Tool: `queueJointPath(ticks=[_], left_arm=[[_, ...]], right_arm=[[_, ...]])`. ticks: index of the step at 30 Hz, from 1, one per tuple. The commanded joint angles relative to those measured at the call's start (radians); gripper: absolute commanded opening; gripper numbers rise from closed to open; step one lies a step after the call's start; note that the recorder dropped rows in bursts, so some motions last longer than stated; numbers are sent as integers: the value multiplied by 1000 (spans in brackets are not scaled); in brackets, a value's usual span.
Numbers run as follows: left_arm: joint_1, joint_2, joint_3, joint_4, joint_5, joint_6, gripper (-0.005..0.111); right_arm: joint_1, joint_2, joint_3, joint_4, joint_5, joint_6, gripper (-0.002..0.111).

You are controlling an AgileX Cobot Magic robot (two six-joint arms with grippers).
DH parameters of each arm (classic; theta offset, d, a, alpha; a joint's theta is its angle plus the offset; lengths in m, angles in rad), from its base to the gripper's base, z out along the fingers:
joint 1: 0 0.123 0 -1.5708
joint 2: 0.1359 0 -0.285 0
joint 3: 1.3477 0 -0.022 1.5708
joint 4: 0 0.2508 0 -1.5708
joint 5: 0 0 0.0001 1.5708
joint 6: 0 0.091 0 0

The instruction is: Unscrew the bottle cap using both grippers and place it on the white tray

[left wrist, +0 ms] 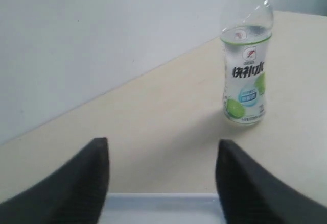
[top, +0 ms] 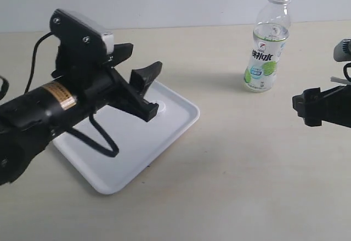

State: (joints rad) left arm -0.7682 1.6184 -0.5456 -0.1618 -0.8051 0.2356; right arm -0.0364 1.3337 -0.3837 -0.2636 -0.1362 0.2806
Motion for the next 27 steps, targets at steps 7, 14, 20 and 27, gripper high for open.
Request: queueJointPath(ticks=[7, 14, 20, 27], left_arm=[[-10, -180, 181, -92, -48, -12, 0], [-10, -178, 181, -85, -48, -7, 0], [-10, -178, 181, -85, -48, -7, 0], [-10, -173, 181, -89, -55, -4, 0]], right_arm=[[2, -12, 6, 3, -16, 20, 85], [2, -12, 6, 3, -16, 20, 85], [2, -12, 6, 1, -16, 20, 85], [2, -12, 6, 1, -16, 20, 85]])
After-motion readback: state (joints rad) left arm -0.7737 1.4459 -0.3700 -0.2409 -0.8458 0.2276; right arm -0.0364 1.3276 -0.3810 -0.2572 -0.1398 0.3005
